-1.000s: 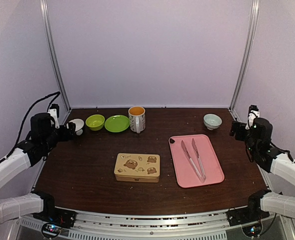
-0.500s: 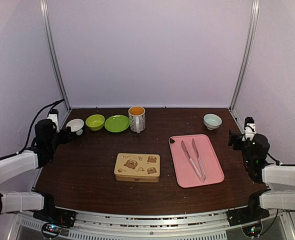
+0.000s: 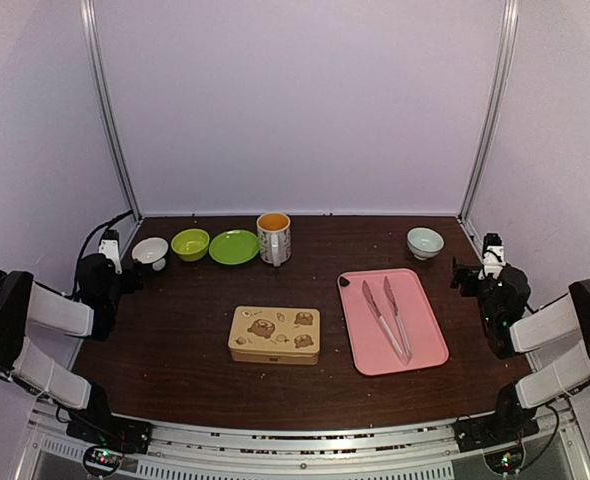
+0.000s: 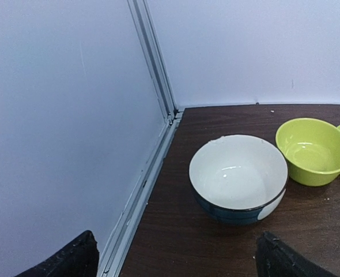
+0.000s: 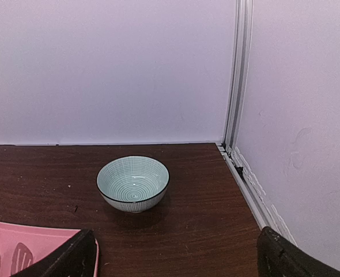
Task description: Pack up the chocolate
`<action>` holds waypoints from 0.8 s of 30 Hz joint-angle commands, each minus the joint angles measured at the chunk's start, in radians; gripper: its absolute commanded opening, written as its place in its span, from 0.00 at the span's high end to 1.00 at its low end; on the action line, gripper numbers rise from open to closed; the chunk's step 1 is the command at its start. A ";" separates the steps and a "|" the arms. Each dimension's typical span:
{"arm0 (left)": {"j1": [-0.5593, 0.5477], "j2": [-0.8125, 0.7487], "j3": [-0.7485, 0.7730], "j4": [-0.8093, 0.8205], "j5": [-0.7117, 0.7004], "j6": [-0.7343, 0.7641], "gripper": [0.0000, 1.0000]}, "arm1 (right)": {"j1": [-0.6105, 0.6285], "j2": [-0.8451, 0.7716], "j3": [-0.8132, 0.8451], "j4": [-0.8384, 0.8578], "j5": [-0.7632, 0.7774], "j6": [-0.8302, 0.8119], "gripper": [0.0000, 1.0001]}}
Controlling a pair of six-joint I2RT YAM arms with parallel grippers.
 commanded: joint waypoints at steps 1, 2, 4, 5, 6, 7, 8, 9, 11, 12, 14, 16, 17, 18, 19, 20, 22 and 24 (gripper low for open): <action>0.012 0.028 -0.023 0.195 0.112 0.043 0.02 | -0.007 -0.010 0.058 -0.055 -0.021 -0.002 0.02; 0.014 0.023 -0.022 0.175 0.111 0.040 0.02 | -0.007 -0.002 0.058 -0.038 -0.011 -0.001 0.02; 0.014 0.023 -0.023 0.187 0.113 0.040 0.02 | -0.007 0.000 0.063 -0.052 0.011 0.006 0.02; 0.014 0.027 -0.022 0.188 0.114 0.041 0.02 | -0.007 -0.004 0.069 -0.068 0.022 0.013 0.02; 0.013 0.021 -0.020 0.171 0.111 0.037 0.02 | -0.007 -0.002 0.071 -0.064 0.025 0.013 0.01; 0.013 0.023 -0.020 0.176 0.110 0.038 0.02 | -0.007 0.002 0.067 -0.053 0.025 0.011 0.00; 0.014 0.026 -0.021 0.187 0.114 0.042 0.03 | -0.007 0.001 0.067 -0.049 0.025 0.009 0.00; 0.013 0.025 -0.021 0.182 0.113 0.041 0.03 | -0.007 0.000 0.067 -0.054 0.025 0.008 0.00; 0.013 0.024 -0.021 0.186 0.111 0.040 0.02 | -0.007 0.001 0.066 -0.048 0.027 0.006 0.00; 0.013 0.024 -0.023 0.187 0.111 0.040 0.02 | -0.007 0.001 0.064 -0.047 0.030 0.006 0.00; 0.013 0.024 -0.024 0.187 0.112 0.040 0.02 | -0.007 0.000 0.066 -0.050 0.027 0.007 0.00; 0.014 0.024 -0.024 0.188 0.112 0.040 0.02 | -0.007 0.001 0.066 -0.050 0.027 0.007 0.00; 0.013 0.024 -0.023 0.187 0.113 0.040 0.02 | -0.007 0.001 0.066 -0.051 0.027 0.008 0.00; 0.013 0.024 -0.023 0.188 0.114 0.040 0.02 | -0.007 0.000 0.066 -0.051 0.027 0.007 0.00; 0.014 0.024 -0.022 0.186 0.114 0.040 0.02 | -0.007 0.000 0.066 -0.049 0.027 0.006 0.00; 0.013 0.023 -0.022 0.187 0.113 0.040 0.02 | -0.007 0.000 0.065 -0.049 0.028 0.006 0.00; 0.013 0.024 -0.022 0.187 0.113 0.042 0.02 | -0.007 0.000 0.066 -0.049 0.028 0.006 0.00; 0.013 0.024 -0.022 0.186 0.112 0.042 0.02 | -0.007 0.000 0.066 -0.049 0.029 0.006 0.00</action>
